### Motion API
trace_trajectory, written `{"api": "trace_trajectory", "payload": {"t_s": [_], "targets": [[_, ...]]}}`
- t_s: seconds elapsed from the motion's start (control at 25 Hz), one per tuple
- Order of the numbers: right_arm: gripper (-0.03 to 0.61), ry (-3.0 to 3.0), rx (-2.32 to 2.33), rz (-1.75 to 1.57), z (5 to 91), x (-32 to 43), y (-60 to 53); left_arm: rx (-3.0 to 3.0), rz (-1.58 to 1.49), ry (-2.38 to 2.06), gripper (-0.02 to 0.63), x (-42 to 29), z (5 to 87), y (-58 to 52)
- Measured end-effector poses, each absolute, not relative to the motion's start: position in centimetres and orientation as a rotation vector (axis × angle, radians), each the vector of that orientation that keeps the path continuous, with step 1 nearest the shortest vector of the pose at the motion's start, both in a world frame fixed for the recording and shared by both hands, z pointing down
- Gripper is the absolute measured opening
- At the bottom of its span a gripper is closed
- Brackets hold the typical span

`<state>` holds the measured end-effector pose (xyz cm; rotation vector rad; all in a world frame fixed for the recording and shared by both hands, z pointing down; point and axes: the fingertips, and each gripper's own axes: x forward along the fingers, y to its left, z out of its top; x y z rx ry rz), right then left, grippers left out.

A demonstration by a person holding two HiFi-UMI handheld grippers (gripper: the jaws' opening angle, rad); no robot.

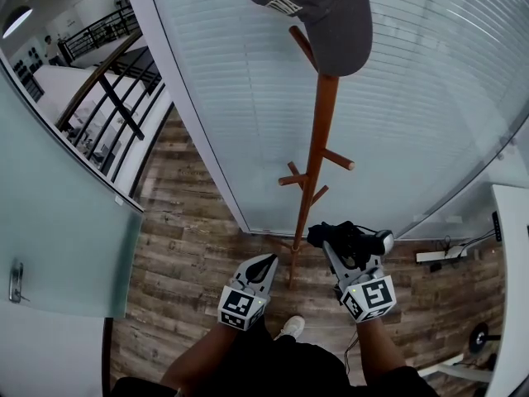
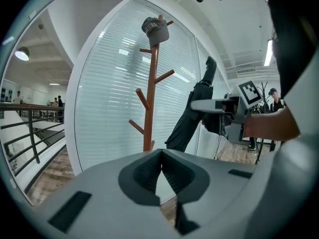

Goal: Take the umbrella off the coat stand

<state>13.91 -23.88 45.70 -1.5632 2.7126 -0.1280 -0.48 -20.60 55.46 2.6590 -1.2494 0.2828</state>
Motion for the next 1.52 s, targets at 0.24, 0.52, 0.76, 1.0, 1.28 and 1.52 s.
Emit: {"api": "trace_trajectory", "payload": {"t_s": [0.24, 0.52, 0.76, 1.0, 1.28, 1.52], "targets": [[0.244, 2.753, -1.579, -0.156, 48.3, 12.7, -22.2, 2.66, 0.259, -1.28, 0.014, -1.1, 55.0, -20.4], [0.244, 2.816, -1.589, -0.189, 50.8, 11.7, -20.4, 2.663, 0.239, -1.297, 0.014, -1.6, 54.5, -19.8], [0.244, 2.821, -1.606, -0.218, 51.4, 11.6, -19.5, 2.679, 0.228, -1.31, 0.014, -1.4, 53.9, -19.8], [0.244, 2.767, -1.628, -0.185, 50.5, 12.0, -19.4, 2.683, 0.227, -1.307, 0.014, -1.4, 53.6, -19.3], [0.242, 2.748, -1.651, -0.107, 49.3, 11.8, -19.7, 2.689, 0.204, -1.283, 0.014, -1.0, 53.1, -19.1], [0.242, 2.739, -1.645, -0.111, 49.2, 12.0, -19.9, 2.696, 0.203, -1.277, 0.014, -0.7, 53.2, -19.0]]}}
